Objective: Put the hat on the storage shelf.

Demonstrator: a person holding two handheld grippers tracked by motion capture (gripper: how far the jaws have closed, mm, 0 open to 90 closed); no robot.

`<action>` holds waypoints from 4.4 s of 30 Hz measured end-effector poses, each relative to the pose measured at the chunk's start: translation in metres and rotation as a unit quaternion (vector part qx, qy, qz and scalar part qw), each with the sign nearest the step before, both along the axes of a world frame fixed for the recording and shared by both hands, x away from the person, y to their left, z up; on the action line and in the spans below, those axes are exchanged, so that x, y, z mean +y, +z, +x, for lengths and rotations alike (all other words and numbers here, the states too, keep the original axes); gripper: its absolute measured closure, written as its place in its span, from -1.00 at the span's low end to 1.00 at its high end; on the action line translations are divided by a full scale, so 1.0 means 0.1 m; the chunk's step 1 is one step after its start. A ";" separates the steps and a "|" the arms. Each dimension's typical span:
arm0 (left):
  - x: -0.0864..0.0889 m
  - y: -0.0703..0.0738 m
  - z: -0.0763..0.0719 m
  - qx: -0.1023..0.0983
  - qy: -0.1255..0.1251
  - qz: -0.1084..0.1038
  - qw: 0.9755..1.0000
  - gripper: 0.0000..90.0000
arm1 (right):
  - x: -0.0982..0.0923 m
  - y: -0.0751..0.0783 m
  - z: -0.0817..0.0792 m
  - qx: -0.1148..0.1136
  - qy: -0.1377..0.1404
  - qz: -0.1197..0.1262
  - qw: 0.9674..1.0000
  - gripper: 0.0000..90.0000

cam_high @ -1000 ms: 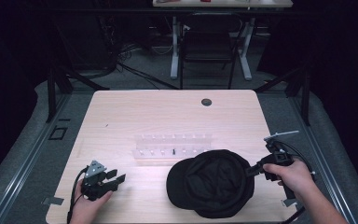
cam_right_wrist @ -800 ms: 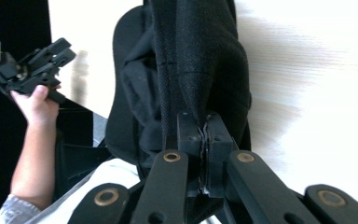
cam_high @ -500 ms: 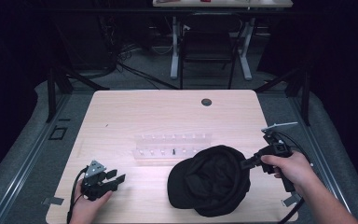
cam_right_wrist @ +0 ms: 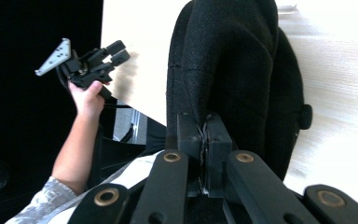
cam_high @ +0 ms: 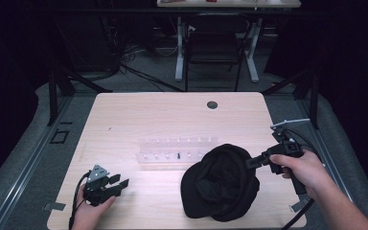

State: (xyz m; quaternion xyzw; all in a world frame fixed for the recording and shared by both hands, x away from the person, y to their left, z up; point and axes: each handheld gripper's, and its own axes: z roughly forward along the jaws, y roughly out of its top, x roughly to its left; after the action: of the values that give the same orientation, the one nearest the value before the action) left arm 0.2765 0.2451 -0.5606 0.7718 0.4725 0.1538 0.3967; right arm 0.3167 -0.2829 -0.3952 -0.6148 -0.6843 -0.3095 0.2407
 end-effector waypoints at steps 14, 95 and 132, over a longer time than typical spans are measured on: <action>-0.01 -0.01 0.00 0.000 0.001 0.002 1.000 0.24 | -0.16 0.31 -0.06 -0.025 -0.018 0.039 0.999 0.97; 0.04 -0.01 0.05 0.000 -0.004 -0.009 1.000 -0.03 | 0.80 0.97 0.90 -0.115 -0.020 0.117 0.986 0.97; -0.13 0.10 0.01 -0.026 -0.033 -0.020 0.999 0.00 | 1.05 0.80 1.04 -0.106 -0.023 0.124 0.986 0.96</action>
State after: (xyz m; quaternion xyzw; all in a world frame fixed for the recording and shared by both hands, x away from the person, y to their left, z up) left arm 0.2776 0.2324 -0.5508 0.7746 0.4391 0.1515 0.4292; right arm 0.4204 -0.1775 -0.3150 -0.5599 -0.6478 -0.4609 0.2336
